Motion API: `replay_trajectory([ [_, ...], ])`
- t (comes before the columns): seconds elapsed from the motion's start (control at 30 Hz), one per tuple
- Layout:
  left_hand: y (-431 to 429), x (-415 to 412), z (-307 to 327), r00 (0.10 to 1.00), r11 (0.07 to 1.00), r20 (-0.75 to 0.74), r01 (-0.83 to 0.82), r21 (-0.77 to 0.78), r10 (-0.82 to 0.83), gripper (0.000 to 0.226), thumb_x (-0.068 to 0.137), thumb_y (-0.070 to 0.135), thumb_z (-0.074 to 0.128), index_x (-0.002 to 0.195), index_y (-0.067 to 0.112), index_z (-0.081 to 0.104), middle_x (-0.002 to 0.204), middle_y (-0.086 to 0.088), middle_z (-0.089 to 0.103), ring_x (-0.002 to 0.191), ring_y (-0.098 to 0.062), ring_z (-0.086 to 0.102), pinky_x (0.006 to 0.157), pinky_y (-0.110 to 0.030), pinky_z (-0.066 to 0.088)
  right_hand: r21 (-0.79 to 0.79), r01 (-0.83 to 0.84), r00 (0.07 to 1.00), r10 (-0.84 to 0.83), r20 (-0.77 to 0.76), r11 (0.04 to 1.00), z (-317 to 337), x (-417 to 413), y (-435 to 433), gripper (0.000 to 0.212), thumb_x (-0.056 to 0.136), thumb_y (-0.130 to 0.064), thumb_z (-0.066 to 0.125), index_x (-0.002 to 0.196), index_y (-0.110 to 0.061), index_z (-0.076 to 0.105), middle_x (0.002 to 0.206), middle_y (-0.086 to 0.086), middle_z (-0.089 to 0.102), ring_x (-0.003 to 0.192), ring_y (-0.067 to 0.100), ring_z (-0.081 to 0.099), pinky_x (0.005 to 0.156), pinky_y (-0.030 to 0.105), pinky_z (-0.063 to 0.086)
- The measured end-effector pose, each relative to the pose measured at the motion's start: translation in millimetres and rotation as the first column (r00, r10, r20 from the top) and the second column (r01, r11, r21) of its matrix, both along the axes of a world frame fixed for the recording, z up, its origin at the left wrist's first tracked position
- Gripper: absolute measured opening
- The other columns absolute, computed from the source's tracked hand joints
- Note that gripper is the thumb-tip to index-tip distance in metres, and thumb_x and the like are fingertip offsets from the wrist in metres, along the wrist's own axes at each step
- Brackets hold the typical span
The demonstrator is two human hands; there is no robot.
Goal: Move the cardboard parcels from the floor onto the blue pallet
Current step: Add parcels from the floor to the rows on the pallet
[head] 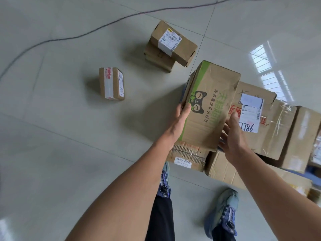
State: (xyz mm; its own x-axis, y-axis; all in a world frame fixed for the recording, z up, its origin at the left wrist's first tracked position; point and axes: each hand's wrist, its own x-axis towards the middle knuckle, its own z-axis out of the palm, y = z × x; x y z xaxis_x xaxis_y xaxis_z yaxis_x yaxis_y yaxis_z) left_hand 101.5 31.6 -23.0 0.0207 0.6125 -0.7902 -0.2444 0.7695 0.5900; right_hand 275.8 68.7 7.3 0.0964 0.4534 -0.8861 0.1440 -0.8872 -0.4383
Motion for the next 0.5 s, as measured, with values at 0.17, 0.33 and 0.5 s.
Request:
replay_trajectory([
  [0.17, 1.2, 5.5, -9.0, 1.000, 0.999, 0.008, 0.015, -0.031, -0.015, 0.092, 0.090, 0.077, 0.048, 0.164, 0.039, 0.007, 0.173, 0.007, 0.014, 0.156, -0.019, 0.018, 0.124, -0.050, 0.016, 0.004, 0.008, 1.000, -0.008, 0.015, 1.000, -0.2, 0.0, -0.4, 0.063, 0.103, -0.071, 0.021, 0.122, -0.028, 0.063, 0.135, 0.003, 0.065, 0.131, 0.030, 0.056, 0.117, 0.058, 0.039],
  [0.33, 2.8, 9.9, -14.9, 0.997, 0.995, -0.049, 0.059, -0.077, -0.063, 0.099, 0.083, 0.080, 0.053, 0.163, 0.037, 0.014, 0.166, 0.005, 0.033, 0.151, -0.026, 0.031, 0.124, -0.055, 0.021, -0.001, 0.018, 1.000, -0.018, 0.017, 1.000, -2.9, 1.6, 1.7, 0.060, 0.104, -0.070, 0.021, 0.120, -0.031, 0.063, 0.140, 0.004, 0.063, 0.132, 0.029, 0.055, 0.117, 0.058, 0.039],
  [0.5, 2.2, 8.0, -19.1, 0.997, 0.996, -0.063, 0.029, -0.083, -0.035, 0.085, 0.087, 0.073, 0.051, 0.160, 0.040, 0.026, 0.163, 0.001, 0.037, 0.149, -0.026, 0.034, 0.122, -0.055, 0.028, -0.015, 0.025, 1.000, -0.025, 0.014, 1.000, -7.0, 1.6, 1.6, 0.066, 0.102, -0.072, 0.022, 0.135, -0.029, 0.060, 0.142, 0.002, 0.062, 0.134, 0.029, 0.054, 0.116, 0.058, 0.040],
])
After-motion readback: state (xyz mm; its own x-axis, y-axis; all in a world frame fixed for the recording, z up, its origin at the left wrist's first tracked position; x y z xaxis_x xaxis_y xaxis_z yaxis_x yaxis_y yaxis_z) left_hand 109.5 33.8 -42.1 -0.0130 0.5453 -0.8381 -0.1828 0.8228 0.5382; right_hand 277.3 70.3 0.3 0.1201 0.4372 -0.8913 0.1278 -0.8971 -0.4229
